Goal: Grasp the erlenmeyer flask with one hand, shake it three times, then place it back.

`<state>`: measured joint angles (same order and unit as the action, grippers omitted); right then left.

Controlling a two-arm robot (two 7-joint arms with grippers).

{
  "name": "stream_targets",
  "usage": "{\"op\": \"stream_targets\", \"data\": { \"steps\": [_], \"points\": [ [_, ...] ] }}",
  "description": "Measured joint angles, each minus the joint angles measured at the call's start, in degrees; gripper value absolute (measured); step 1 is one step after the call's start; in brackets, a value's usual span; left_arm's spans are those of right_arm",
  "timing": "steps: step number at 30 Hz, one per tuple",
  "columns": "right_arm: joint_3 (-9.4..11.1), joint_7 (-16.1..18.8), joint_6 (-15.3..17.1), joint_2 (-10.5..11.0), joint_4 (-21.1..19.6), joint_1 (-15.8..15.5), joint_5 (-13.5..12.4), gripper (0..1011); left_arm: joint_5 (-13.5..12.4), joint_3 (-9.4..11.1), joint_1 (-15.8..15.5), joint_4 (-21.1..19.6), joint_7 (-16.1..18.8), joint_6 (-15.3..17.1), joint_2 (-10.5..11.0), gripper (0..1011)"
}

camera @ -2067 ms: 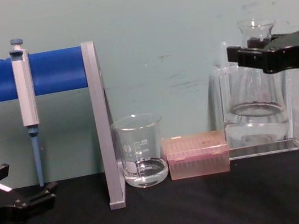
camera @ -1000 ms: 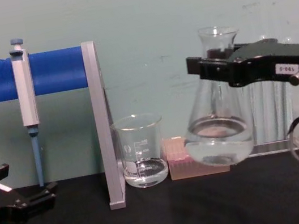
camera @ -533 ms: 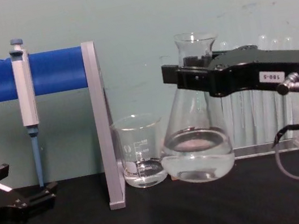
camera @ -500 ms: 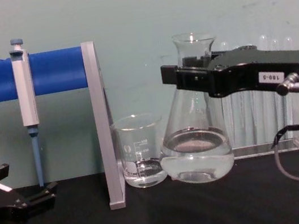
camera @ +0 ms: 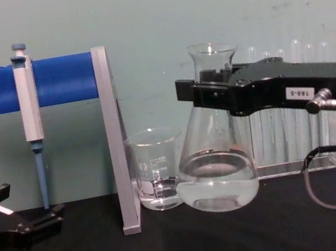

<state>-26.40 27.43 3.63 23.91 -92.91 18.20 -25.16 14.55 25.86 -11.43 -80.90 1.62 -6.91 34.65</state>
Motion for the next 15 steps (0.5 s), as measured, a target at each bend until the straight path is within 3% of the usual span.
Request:
{"op": "stream_targets", "data": {
  "steps": [15],
  "points": [
    [-1.8,1.6,-1.5,-0.8,3.9,1.4,-0.3,449,0.0,0.0,0.0,0.0,0.0,0.0,0.0,1001]
  ]
}}
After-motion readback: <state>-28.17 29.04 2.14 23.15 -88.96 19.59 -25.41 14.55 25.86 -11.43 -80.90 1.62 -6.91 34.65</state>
